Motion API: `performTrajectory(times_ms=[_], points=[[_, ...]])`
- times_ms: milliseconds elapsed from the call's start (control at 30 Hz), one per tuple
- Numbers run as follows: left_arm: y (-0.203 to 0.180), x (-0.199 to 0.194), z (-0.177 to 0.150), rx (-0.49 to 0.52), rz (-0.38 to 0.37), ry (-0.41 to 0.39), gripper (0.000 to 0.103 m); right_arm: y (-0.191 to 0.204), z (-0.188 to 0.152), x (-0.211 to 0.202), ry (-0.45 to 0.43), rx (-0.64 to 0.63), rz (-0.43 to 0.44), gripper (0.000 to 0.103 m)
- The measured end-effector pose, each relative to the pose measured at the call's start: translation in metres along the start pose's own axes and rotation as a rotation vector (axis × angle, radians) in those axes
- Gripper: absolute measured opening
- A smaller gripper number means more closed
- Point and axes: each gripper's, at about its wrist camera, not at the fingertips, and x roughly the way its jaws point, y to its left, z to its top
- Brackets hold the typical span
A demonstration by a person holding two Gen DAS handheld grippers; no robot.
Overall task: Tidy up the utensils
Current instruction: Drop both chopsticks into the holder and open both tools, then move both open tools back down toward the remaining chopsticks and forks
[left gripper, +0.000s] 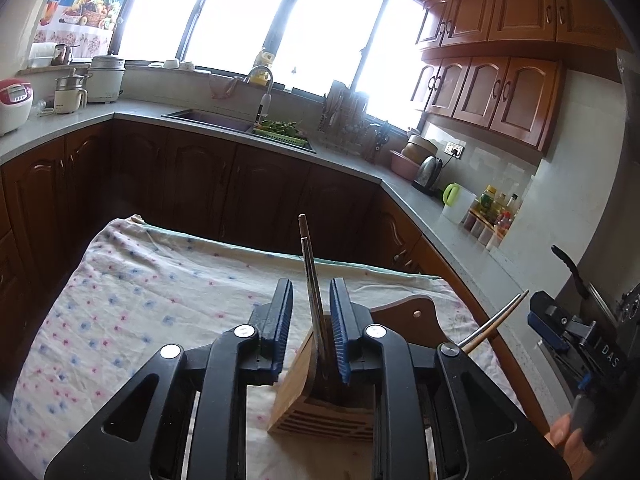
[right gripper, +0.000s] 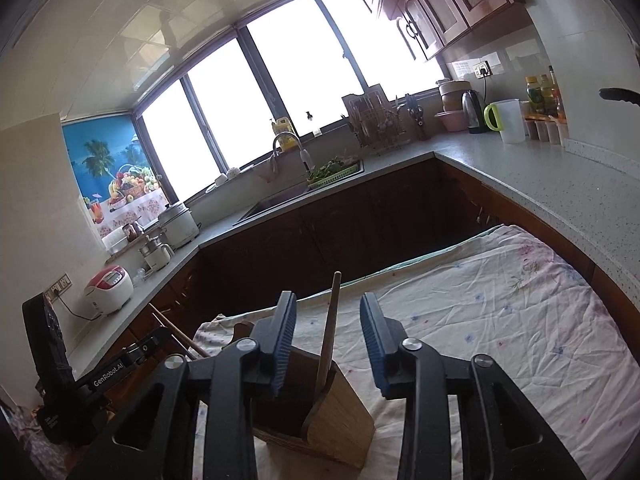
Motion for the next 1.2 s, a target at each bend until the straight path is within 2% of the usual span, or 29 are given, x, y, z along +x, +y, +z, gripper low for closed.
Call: performTrajectory(times_ms=[67,100,133,167,200,400,733,900,1200], points=[[0.0,-0.011,-0.002,-0.005,0.003,-0.015,0.053,-0.001,0.0,-0.01,-0.022,0.005,0.007,0.08],[0.001,-0.017,-0.003,-0.006,0.009,-0.021,0.058,-0.002,0.0,-0.015,-0.025,0.006,0.009,0.085],[0.001,-0.022,-0.005,-0.007,0.017,-0.027,0.069,-0.002,0.0,-0.02,-0.026,0.007,0.011,0.096],[0.002,-0.028,-0.006,-0.01,0.025,-0.031,0.08,-0.004,0.0,-0.024,-0.027,0.01,0.014,0.102],[0.003,-0.034,-0.007,-0.015,0.031,-0.036,0.082,-0.005,-0.001,-0.03,-0.028,0.013,0.017,0.102],[0.008,-0.064,-0.024,-0.011,0.048,-0.017,0.086,-0.011,-0.015,-0.061,-0.012,0.015,0.012,0.102],[-0.002,-0.097,-0.07,0.036,0.042,0.084,0.088,-0.026,-0.055,-0.111,0.046,0.021,-0.022,0.102],[-0.011,-0.099,-0.094,0.097,0.062,0.137,0.088,-0.031,-0.075,-0.127,0.08,0.019,-0.038,0.102],[-0.013,-0.087,-0.121,0.131,0.088,0.238,0.087,-0.036,-0.099,-0.132,0.138,-0.008,-0.065,0.102]])
